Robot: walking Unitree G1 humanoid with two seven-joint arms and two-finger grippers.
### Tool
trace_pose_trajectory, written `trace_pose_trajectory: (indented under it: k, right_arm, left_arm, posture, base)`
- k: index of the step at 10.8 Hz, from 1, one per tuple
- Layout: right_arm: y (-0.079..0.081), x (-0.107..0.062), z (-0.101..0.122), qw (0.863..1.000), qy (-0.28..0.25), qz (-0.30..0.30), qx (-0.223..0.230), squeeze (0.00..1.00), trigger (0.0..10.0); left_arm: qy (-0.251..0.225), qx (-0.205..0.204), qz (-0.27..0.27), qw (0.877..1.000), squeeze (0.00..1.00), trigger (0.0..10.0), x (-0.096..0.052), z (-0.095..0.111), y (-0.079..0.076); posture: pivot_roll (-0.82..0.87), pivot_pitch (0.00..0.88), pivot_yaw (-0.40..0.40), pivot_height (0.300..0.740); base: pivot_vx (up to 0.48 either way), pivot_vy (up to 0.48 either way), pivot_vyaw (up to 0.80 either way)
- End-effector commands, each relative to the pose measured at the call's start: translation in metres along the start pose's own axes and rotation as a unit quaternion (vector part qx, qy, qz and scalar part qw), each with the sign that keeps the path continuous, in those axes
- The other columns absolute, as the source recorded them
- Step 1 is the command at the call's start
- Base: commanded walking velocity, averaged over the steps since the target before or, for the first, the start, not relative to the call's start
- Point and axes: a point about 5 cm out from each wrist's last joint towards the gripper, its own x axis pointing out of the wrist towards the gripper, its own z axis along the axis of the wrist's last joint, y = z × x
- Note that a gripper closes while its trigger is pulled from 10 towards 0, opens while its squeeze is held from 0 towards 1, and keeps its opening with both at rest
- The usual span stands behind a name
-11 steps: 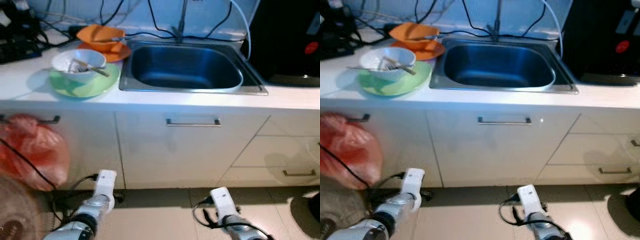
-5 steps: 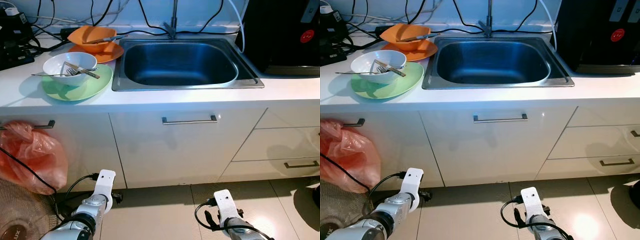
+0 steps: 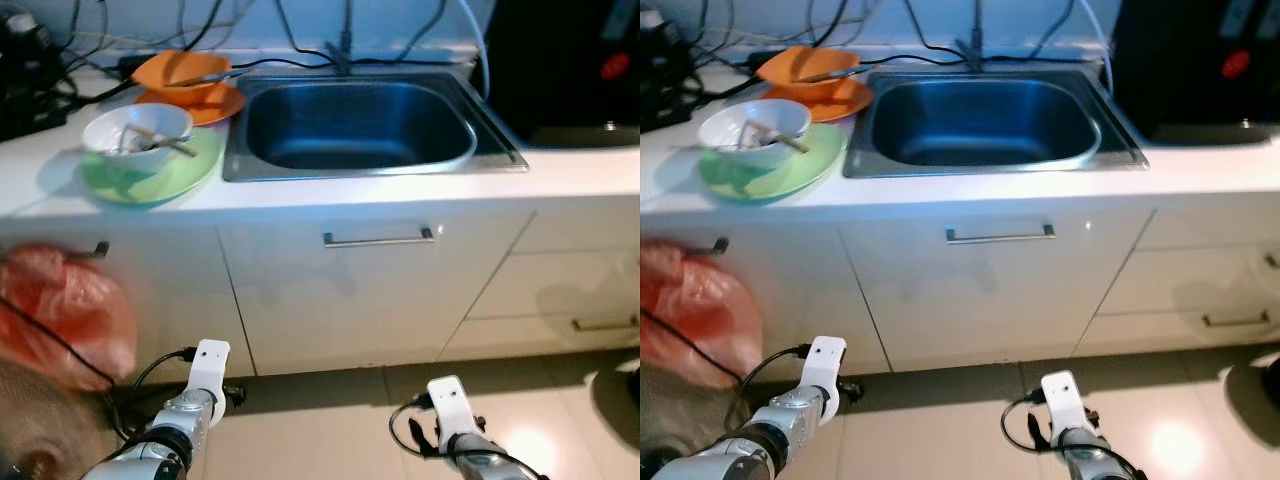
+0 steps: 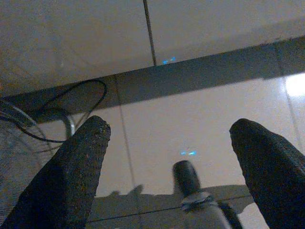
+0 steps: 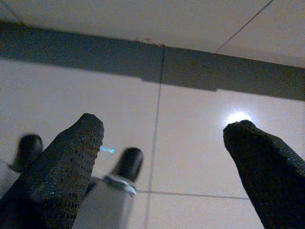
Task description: Kitchen organization
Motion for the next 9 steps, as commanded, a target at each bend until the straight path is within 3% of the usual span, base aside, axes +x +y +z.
trace_pose_trajectory:
  k: [1, 4, 9]
  right_arm:
    - [-0.002, 0.001, 0.009, 1.0, -0.021, -0.008, 0.02, 0.0, 10.0]
    - [0.007, 0.002, 0.024, 0.995, -0.064, 0.003, 0.079, 0.0, 10.0]
    - [0.015, 0.002, 0.023, 0.993, -0.076, 0.024, 0.084, 0.0, 10.0]
  left_arm:
    - [0.006, 0.02, 0.002, 1.0, 0.0, 10.0, 0.0, 0.001, 0.003]
    - [-0.005, 0.018, 0.002, 1.0, 0.0, 10.0, -0.001, 0.001, 0.005]
    - [-0.052, -0.01, 0.01, 0.999, 0.0, 10.0, -0.002, 0.004, 0.008]
  posture:
    - [-0.16, 0.0, 0.111, 0.74]
    - [-0.2, 0.0, 0.128, 0.74]
    - [-0.03, 0.0, 0.033, 0.74]
  base:
    - [0.0, 0.0, 0.0]
    - [0.0, 0.0, 0.0]
    - [0.0, 0.0, 0.0]
